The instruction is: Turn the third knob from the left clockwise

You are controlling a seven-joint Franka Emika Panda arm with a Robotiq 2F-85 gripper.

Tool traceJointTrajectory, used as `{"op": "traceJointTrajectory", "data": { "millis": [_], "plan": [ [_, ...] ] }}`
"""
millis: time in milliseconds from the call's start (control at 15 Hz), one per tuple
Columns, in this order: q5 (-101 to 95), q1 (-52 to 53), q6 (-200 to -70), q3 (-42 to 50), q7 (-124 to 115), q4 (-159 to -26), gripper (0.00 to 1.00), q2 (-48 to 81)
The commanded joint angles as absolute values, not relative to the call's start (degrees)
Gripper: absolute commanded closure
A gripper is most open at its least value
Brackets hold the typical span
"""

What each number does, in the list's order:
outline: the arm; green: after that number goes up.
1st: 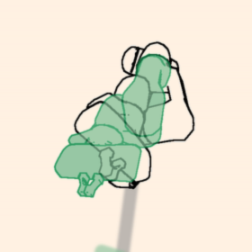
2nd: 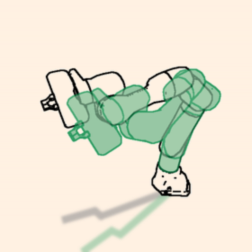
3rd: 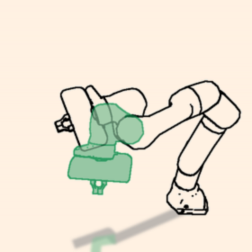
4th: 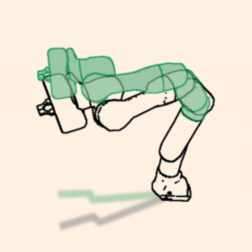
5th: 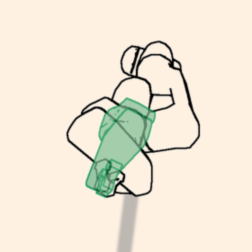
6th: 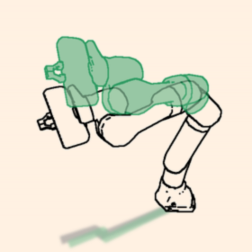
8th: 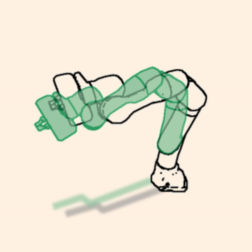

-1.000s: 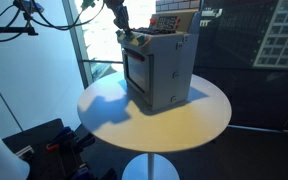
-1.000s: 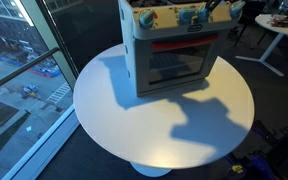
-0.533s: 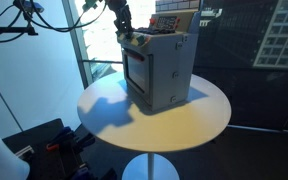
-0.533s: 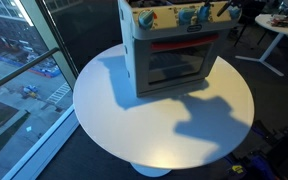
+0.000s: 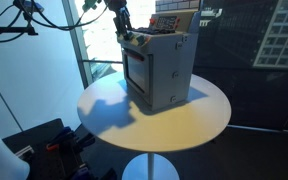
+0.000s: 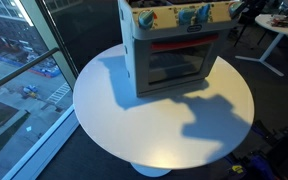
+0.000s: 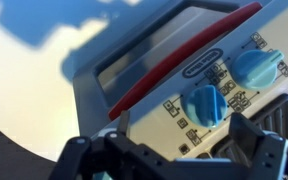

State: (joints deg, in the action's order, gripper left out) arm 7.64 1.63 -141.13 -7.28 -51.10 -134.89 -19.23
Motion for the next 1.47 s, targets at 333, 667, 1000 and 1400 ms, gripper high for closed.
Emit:
{"op": "traceJointTrajectory", "data": {
  "millis": [333, 667, 1000, 1400],
  "plan": [
    [8.6, 2.8, -122.9, -6.0, -32.8, -131.0, 0.0, -23.4],
    [7.0, 2.1, -107.2, -6.0, -24.3, -125.0, 0.0, -23.3],
    [4.3, 1.9, -95.1, -6.0, -18.4, -119.9, 0.0, -23.4],
    [2.8, 1.7, -88.8, -5.2, -14.0, -117.7, 0.0, -25.9]
  ]
}}
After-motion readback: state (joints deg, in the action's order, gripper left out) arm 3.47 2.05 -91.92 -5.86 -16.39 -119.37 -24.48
